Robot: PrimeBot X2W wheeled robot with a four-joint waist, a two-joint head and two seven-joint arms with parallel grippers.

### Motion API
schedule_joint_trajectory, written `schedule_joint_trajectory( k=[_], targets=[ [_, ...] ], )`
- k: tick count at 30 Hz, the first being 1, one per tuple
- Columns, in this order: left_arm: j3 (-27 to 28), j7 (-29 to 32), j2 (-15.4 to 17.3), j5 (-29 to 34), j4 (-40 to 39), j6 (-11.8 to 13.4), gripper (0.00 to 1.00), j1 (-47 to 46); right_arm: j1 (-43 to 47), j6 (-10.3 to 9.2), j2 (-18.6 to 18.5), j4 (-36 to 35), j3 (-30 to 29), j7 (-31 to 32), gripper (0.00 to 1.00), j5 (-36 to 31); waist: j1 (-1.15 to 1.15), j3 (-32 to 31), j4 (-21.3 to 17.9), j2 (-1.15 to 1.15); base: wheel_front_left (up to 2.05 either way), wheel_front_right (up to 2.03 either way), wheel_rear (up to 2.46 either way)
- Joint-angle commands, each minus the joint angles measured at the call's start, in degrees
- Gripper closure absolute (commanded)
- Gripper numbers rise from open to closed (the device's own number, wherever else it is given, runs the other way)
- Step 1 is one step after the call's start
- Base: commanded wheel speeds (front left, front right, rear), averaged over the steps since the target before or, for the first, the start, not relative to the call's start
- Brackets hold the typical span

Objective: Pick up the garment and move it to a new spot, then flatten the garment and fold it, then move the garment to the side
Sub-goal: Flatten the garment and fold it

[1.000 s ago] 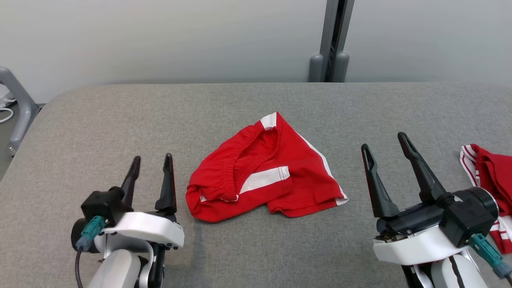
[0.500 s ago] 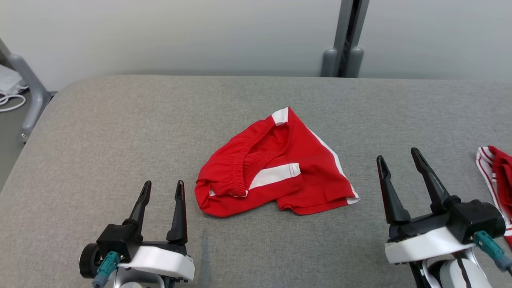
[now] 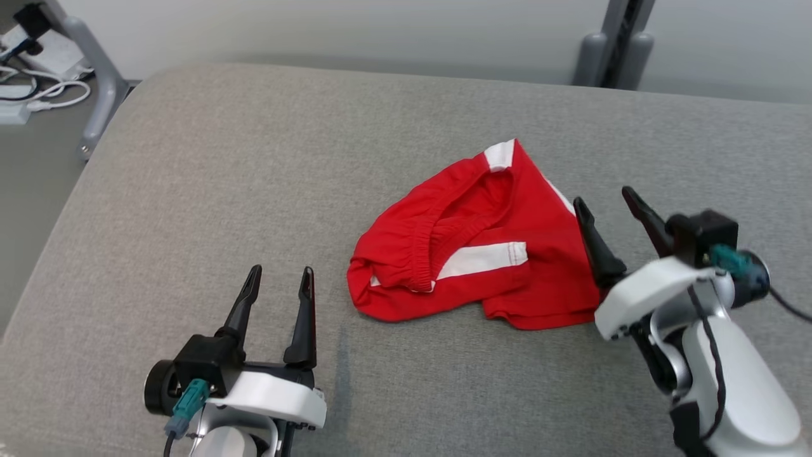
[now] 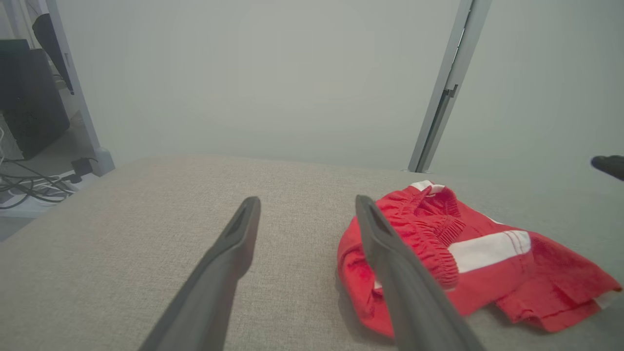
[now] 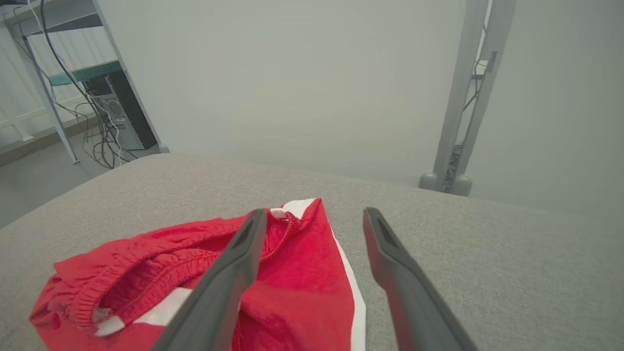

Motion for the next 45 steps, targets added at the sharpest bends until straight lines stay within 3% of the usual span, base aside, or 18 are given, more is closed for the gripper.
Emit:
schedule_joint_trajectory(
  k=[1, 10, 20, 21, 22, 23, 31, 43, 44, 45],
  targets=[
    [-0.44, -0.23, 0.13, -0.42, 0.01, -0.22, 0.0, -1.35, -2.47, -0.02, -1.18, 2.11, 0.75, 1.57, 0.0, 1.31, 0.0, 1.46, 1.59, 0.0, 0.0, 0.0, 0.0],
    [-5.6, -0.24, 0.12, -4.71, -0.93, 2.17, 0.0, -3.95, -16.45, -0.02, -4.86, 18.08, 3.1, 9.85, 0.0, 11.39, 0.0, 5.91, 7.77, 0.0, 0.0, 0.0, 0.0],
    [-7.74, -0.24, 0.1, -6.9, -1.72, 3.39, 0.0, -4.8, -23.01, -0.02, -8.38, 28.15, 9.18, 12.72, 0.0, 14.96, 0.0, 8.06, 11.97, 0.0, 0.0, 0.0, 0.0],
    [-7.97, -0.24, 0.12, -7.16, -1.78, 3.46, 0.0, -4.91, -23.54, -0.02, -8.79, 28.92, 9.69, 12.69, 0.1, 14.91, 0.0, 8.28, 12.24, 0.0, 0.0, 0.0, 0.0],
    [-8.21, -0.24, 0.13, -7.23, -1.86, 3.54, 0.0, -4.95, -24.12, -0.02, -9.29, 29.4, 10.44, 12.46, 0.91, 14.42, 0.0, 8.5, 12.53, 0.0, 0.0, 0.0, 0.0],
    [-8.46, -0.24, 0.12, -7.39, -1.93, 3.6, 0.0, -5.02, -24.93, -0.02, -9.87, 29.93, 10.97, 11.69, 1.0, 13.92, 0.0, 8.68, 12.78, 0.0, 0.0, 0.0, 0.0],
    [-9.76, -0.24, 0.12, -8.4, -1.94, 4.04, 0.0, -5.2, -33.28, -0.02, -10.94, 32.27, 12.12, 5.54, 1.0, 13.16, 0.0, 8.98, 14.29, 0.0, 0.0, 0.0, 0.0],
    [-11.82, -0.24, 0.14, -10.17, -1.82, 4.51, 0.0, -5.59, -46.06, -0.02, -7.65, 39.77, 17.35, 2.75, 1.0, 10.92, 0.0, 8.96, 18.43, 0.0, 0.0, 0.0, 0.0],
    [-11.9, -0.24, 0.11, -10.17, -1.76, 4.49, 0.0, -5.45, -46.62, -0.02, -7.43, 40.51, 17.99, 2.13, 0.65, 10.48, 0.0, 8.96, 18.68, 0.0, 0.0, 0.0, 0.0],
    [-11.89, -0.24, 0.11, -10.29, -1.73, 4.52, 0.0, -5.29, -46.9, -0.02, -7.09, 41.43, 18.53, 1.76, 0.0, 10.31, 0.0, 8.92, 18.87, 0.0, 0.0, 0.0, 0.0]
  ],
)
